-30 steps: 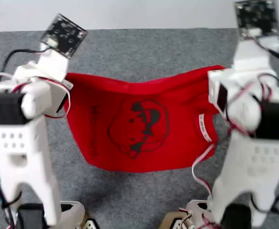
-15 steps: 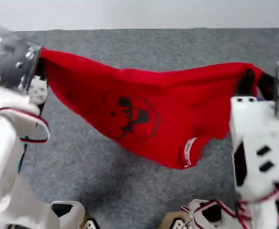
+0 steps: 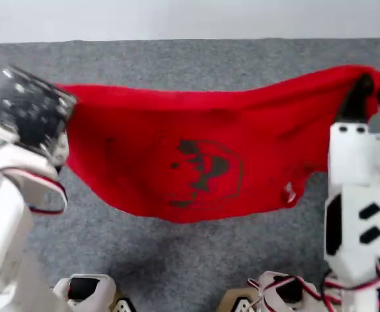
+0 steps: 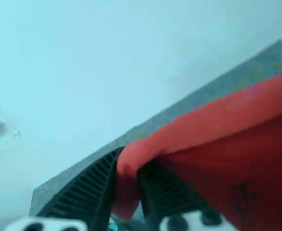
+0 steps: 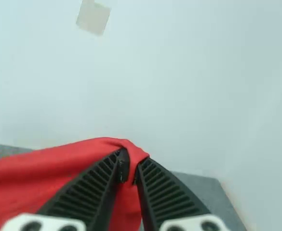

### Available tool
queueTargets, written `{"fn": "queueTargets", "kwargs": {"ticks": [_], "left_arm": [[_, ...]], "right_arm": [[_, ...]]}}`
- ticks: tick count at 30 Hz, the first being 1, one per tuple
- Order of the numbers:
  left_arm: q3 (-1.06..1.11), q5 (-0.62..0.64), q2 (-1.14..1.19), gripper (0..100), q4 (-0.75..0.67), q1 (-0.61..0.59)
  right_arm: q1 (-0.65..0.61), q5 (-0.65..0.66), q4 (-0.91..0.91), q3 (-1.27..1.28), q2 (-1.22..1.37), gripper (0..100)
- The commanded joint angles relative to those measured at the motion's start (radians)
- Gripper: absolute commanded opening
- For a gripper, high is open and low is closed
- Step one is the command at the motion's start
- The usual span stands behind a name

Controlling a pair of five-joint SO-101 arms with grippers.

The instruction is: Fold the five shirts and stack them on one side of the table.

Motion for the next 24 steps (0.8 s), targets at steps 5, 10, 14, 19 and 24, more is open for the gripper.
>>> {"fn": "queueTargets", "kwargs": {"ticks": [5,10,14,19,24], "left_arm": [[0.344,-0.129,-0.278,1,0.018,-0.066],[0.308,-0.132,-0.293,1,-0.020,-0.199],[0.232,-0.132,-0.293,1,-0.098,-0.218],[0.151,-0.132,-0.293,1,-0.157,-0.219],[0.097,-0.132,-0.301,1,-0.164,-0.219]], "right_arm": [[0.010,0.009,-0.099,-0.049,0.047,0.9],[0.010,0.012,-0.143,-0.049,0.042,0.9],[0.015,0.012,-0.165,-0.060,0.038,0.9],[0.016,0.012,-0.168,-0.152,0.048,0.9],[0.016,0.014,-0.170,-0.196,0.042,0.9]]}}
